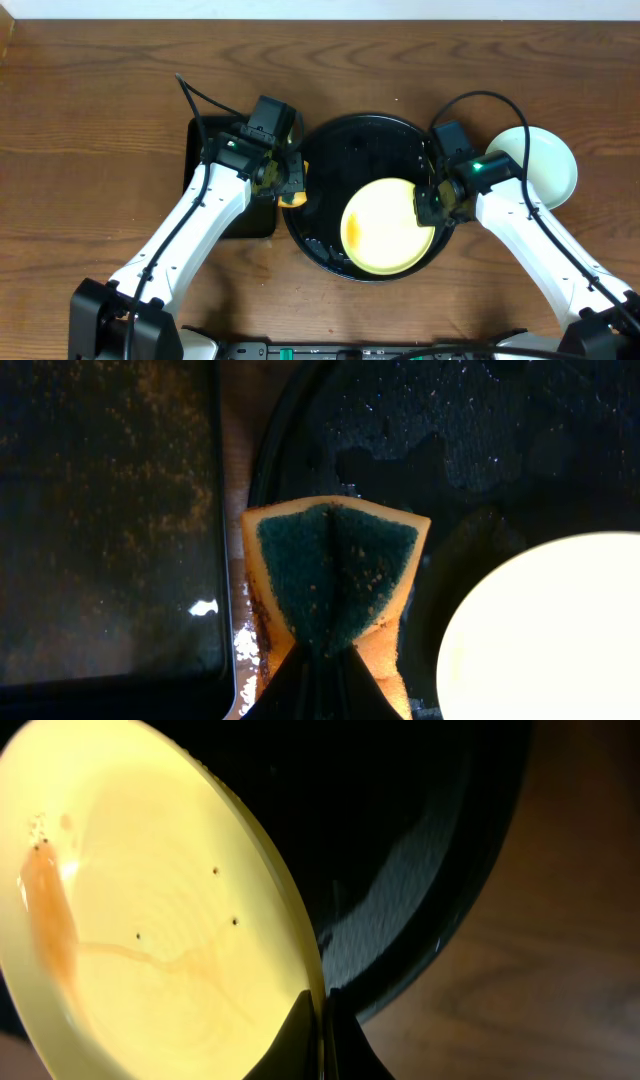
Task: Clean dirty plates on tray and stack at the side
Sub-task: 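Lift the sponge away and slide the yellow plate right with the right gripper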
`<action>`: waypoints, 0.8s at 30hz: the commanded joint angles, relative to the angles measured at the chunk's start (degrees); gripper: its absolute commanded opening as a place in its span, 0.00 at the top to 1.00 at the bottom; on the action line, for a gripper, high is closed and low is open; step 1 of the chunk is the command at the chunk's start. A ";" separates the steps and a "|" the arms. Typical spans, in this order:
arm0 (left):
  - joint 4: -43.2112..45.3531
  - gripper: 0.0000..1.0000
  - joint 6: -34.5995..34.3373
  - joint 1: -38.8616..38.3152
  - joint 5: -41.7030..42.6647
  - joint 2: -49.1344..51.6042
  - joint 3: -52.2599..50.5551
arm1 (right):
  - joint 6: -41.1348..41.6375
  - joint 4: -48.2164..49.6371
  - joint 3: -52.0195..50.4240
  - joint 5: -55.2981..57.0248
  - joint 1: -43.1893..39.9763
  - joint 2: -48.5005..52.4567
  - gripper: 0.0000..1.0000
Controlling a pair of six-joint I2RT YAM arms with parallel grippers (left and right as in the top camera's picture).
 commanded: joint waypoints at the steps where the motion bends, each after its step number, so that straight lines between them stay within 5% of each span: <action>1: -0.13 0.92 1.16 0.20 -0.72 0.00 0.09 | 0.35 -1.88 0.94 -5.09 -1.84 -1.22 0.99; 15: -0.13 0.93 1.16 0.20 -0.72 0.00 0.09 | -2.03 -3.50 0.94 -18.18 -5.40 -1.20 0.99; 24: -0.13 0.92 1.14 0.20 -0.72 0.00 0.09 | -0.61 -0.20 0.96 -1.01 -5.46 -1.20 0.99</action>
